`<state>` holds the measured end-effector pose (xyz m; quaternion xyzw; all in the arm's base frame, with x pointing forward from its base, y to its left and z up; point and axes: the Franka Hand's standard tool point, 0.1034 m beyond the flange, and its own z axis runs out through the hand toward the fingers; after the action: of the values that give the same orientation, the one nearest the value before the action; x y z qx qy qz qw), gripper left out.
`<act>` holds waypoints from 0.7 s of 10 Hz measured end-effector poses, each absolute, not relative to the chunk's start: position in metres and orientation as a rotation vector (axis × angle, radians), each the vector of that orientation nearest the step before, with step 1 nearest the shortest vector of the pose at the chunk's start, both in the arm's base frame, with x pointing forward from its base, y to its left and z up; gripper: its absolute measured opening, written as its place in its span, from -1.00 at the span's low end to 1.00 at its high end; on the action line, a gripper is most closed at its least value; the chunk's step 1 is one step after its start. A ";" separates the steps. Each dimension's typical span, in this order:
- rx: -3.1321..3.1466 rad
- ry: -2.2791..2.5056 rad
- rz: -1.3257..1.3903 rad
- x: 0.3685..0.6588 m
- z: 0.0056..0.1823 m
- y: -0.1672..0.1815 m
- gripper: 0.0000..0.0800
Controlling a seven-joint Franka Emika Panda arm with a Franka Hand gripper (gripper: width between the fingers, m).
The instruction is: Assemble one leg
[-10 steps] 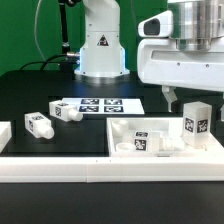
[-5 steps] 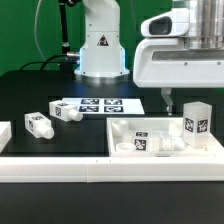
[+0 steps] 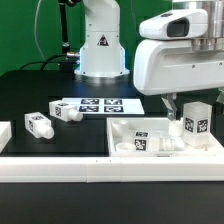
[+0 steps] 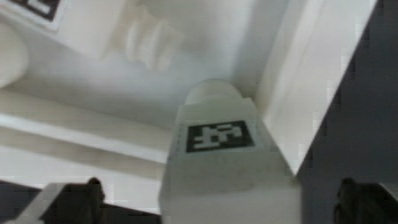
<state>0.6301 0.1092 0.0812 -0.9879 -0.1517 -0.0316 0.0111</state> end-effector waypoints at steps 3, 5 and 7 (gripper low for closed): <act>-3.082 -0.463 -0.098 0.630 0.081 0.109 -0.06; -3.087 -0.422 -0.097 0.630 0.081 0.109 -0.28; -3.102 -0.183 -0.093 0.630 0.081 0.110 -0.28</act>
Offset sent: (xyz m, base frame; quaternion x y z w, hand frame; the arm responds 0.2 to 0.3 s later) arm 0.0000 0.0000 0.0000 0.0000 0.0000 0.0650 0.9979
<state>0.6297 0.1103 0.0808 -0.9977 -0.0587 -0.0299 0.0163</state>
